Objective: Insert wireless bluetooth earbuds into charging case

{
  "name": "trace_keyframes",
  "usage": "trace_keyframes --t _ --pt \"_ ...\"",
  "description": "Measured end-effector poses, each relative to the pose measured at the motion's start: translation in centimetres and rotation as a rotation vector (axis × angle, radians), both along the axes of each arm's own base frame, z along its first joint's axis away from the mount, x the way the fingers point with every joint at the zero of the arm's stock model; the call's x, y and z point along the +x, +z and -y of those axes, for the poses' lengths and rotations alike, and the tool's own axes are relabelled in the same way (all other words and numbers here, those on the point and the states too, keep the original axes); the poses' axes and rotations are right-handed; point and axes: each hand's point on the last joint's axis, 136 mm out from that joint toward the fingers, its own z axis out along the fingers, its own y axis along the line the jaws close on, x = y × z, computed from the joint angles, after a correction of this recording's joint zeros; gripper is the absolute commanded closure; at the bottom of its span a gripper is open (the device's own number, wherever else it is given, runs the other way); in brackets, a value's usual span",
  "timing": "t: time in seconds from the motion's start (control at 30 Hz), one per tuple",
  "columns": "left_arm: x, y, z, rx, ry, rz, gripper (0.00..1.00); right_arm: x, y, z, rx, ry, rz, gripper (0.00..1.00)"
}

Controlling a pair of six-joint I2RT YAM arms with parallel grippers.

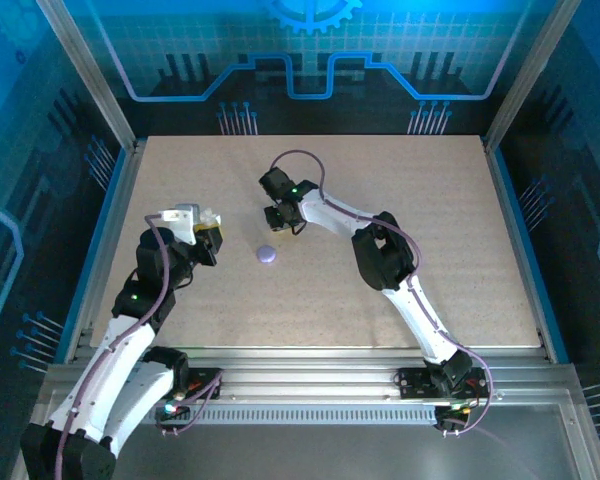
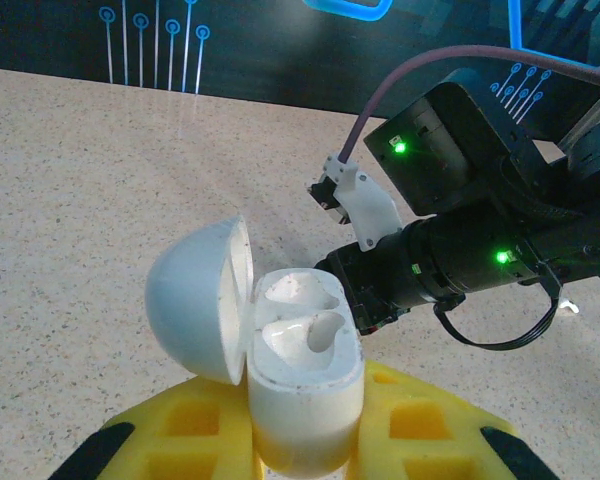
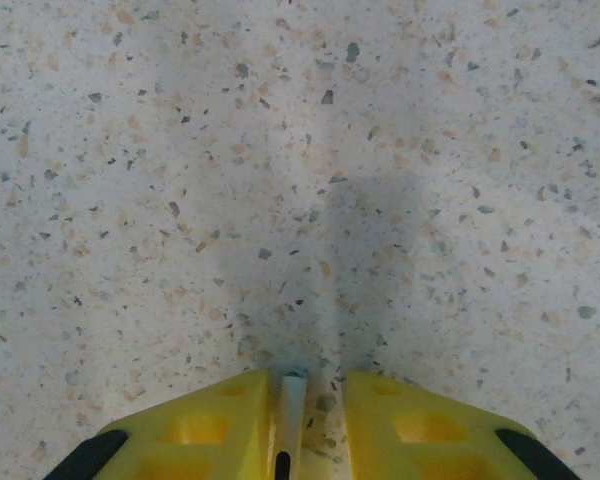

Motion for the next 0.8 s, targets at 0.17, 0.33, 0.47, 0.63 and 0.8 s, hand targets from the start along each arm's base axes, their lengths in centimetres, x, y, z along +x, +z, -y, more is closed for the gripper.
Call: trace_keyframes --t 0.17,0.33,0.47,0.63,0.8 --pt "0.0 0.0 0.0 0.0 0.001 0.0 0.87 0.0 -0.1 0.4 -0.012 -0.006 0.007 0.79" --pt "0.0 0.0 0.1 -0.004 -0.008 -0.001 0.86 -1.5 -0.1 2.2 -0.043 -0.013 0.006 0.8" --pt "-0.1 0.0 0.3 -0.009 -0.022 -0.002 0.86 -4.3 0.1 5.1 -0.101 -0.019 -0.025 0.8" --pt "0.0 -0.4 0.7 -0.015 -0.042 -0.016 0.86 -8.1 1.0 8.6 -0.139 -0.023 -0.054 0.8" --pt "-0.1 -0.3 1.1 -0.023 -0.063 -0.015 0.86 -11.4 1.1 12.1 -0.171 -0.043 -0.082 0.79"
